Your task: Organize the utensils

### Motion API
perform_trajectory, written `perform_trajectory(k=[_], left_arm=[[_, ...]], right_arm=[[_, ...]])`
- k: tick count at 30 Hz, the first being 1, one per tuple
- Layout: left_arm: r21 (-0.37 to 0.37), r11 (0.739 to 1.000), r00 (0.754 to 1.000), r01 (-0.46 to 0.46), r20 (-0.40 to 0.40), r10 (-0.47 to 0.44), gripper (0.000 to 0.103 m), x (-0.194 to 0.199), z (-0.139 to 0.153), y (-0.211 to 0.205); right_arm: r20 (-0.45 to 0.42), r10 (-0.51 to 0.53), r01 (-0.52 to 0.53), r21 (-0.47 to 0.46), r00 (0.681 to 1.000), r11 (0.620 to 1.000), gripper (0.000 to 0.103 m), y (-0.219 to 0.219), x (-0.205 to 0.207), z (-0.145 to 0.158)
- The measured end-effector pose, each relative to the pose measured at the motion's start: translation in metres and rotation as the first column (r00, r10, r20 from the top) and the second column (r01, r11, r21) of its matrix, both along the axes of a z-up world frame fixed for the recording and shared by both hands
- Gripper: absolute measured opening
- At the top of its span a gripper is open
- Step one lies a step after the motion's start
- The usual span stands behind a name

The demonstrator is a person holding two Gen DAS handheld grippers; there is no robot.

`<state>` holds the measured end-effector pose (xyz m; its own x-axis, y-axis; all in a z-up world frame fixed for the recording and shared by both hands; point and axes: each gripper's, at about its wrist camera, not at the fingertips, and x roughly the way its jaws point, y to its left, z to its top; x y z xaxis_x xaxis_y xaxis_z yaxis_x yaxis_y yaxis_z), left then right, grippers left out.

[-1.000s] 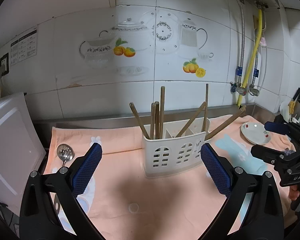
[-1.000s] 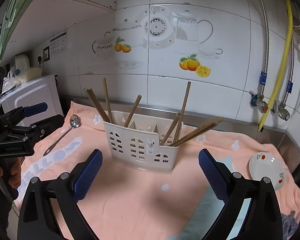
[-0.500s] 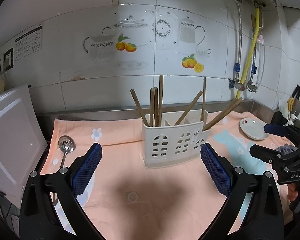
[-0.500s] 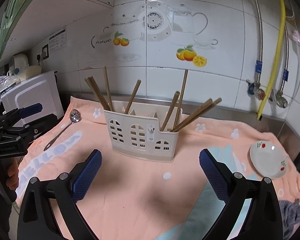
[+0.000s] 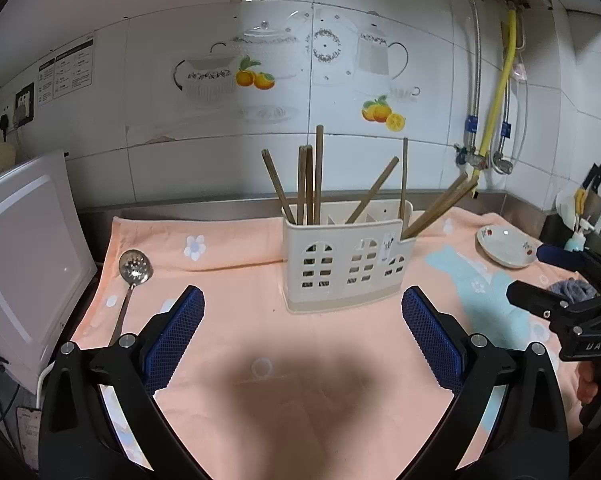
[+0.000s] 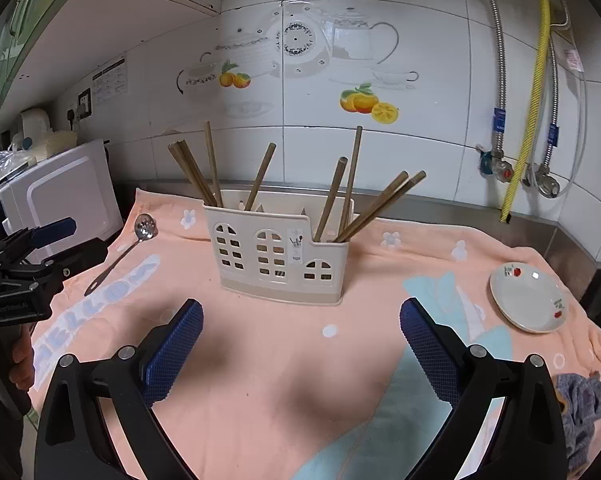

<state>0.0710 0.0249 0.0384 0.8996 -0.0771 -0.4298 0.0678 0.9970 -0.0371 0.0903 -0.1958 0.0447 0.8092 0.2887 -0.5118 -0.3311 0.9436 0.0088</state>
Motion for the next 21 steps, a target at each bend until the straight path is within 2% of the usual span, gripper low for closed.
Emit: perform_trajectory(k=[6,21], left_arm=[[0.015,1.000,1.000,0.005,-0.001,-0.005,0.098,-0.013,-0.004,-0.002],[-0.012,0.999,0.999,0.037,-0.027,-0.037,0.098,-0.034,-0.017,0.002]], right_arm=[[0.007,-0.010,0.010,-0.007,1.000,1.000,0.096,-0.001,-0.012,-0.001],[-0.025,-0.028,0.029,0.037,0.999,0.999,0.096,-0.011,-0.025,-0.009]])
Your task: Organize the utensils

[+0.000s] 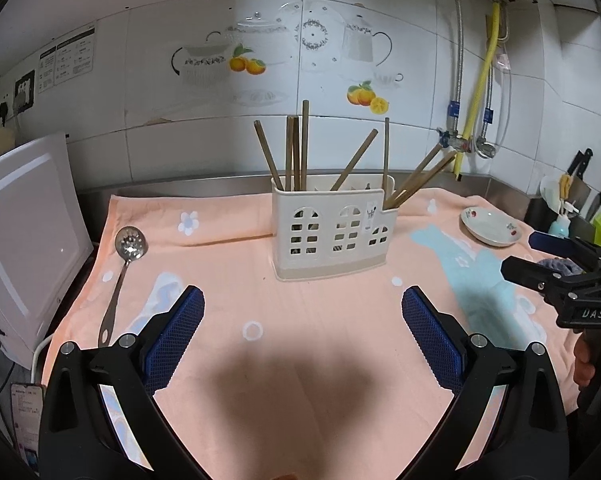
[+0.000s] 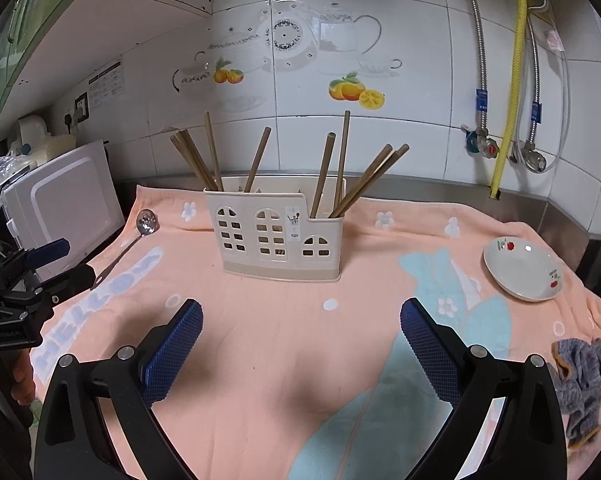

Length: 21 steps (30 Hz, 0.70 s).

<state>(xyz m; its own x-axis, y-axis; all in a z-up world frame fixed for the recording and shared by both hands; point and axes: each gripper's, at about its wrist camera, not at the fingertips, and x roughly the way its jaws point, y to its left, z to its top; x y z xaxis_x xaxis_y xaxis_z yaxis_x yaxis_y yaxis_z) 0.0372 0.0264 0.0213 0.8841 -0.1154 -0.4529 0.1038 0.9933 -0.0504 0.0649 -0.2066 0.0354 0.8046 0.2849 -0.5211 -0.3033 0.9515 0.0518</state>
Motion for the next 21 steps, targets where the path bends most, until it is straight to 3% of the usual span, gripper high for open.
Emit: perform_trajectory(k=[21], left_arm=[[-0.023,1.000,1.000,0.007,-0.016,-0.008,0.098,-0.0002,-0.0088,-0.0010]], right_arm=[[-0.002,0.009,-0.009,-0.010,1.000,1.000,0.096,0.0041,-0.0029,-0.0051]])
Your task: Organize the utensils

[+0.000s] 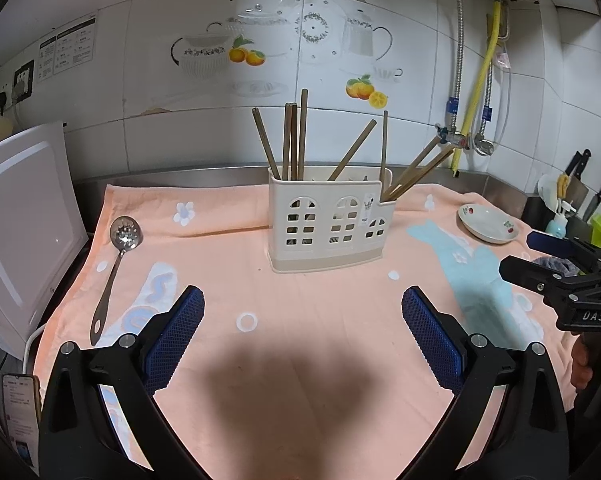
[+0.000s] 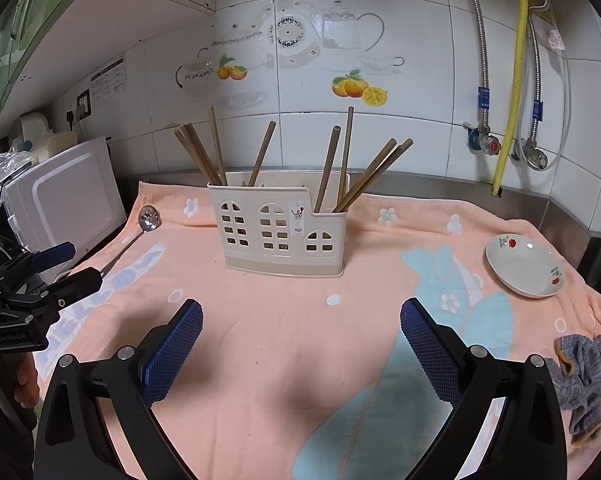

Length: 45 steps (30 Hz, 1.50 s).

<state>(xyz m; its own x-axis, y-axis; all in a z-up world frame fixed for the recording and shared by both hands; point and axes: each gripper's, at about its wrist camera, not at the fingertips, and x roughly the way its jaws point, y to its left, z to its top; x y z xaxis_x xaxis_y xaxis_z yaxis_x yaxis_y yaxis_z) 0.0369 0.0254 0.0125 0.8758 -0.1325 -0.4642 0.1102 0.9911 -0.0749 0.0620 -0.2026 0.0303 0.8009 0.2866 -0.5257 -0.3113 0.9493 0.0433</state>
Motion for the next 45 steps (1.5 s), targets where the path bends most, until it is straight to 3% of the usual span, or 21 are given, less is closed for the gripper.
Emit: perform_trajectory(k=[45], left_arm=[[-0.003,1.000,1.000,0.006,-0.017,-0.006,0.098,-0.0005,-0.0052,-0.0052]], right_arm=[[-0.009,0.007,-0.007,0.008,1.000,1.000,0.096,0.0025,-0.0005,-0.0050]])
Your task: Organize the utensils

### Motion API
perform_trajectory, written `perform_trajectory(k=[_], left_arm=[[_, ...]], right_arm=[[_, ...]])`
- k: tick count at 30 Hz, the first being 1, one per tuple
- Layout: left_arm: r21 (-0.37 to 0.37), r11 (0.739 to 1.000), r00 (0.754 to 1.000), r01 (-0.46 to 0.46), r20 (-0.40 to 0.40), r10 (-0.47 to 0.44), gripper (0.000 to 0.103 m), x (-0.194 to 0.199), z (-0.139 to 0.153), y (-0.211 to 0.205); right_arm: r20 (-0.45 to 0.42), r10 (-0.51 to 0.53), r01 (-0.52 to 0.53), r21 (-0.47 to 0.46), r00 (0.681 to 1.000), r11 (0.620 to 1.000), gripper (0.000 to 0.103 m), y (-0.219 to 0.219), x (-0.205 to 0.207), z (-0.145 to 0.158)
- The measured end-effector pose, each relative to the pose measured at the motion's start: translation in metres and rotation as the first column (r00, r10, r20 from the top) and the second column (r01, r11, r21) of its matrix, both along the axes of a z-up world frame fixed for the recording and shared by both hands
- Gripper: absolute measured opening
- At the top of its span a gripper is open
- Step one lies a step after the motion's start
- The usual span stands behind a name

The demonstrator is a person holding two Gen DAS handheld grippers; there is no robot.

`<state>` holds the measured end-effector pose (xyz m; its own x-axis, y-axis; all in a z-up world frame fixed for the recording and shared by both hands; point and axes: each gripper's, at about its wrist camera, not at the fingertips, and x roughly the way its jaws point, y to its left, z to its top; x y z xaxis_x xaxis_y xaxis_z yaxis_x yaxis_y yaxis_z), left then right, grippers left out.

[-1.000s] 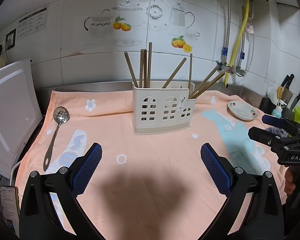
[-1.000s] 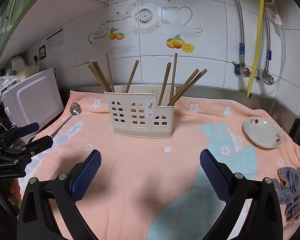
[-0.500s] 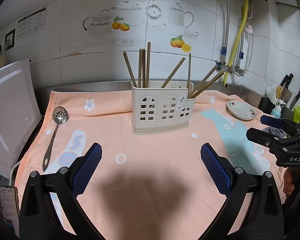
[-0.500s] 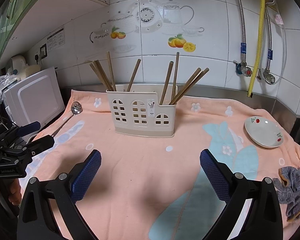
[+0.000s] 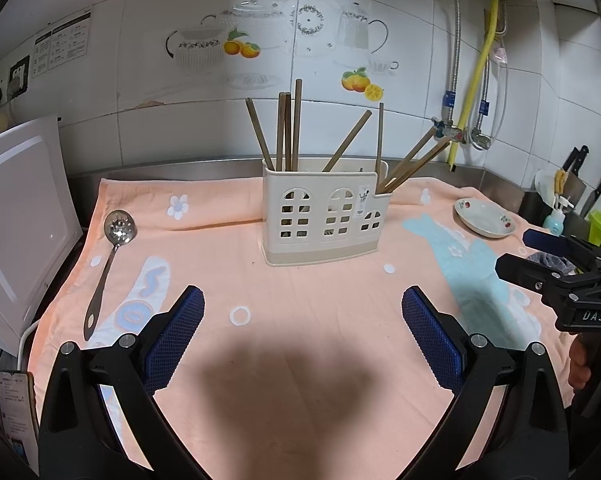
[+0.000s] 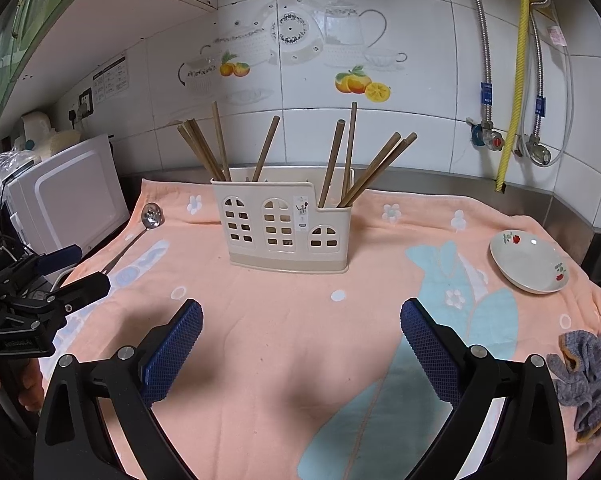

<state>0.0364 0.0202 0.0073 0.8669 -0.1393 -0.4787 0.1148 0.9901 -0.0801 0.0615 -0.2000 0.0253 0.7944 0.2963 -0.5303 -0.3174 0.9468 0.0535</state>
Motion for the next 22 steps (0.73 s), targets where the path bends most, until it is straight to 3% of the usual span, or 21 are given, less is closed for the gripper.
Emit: perform_trajectory(k=[22], left_arm=[[-0.008,1.000,1.000,0.013,-0.006,-0.013,0.098,0.0039,-0.0014,0.0018]], right_arm=[[-0.012,0.001,-0.001,-0.008,1.000,1.000,0.096,0.0006,0.0020,-0.0067]])
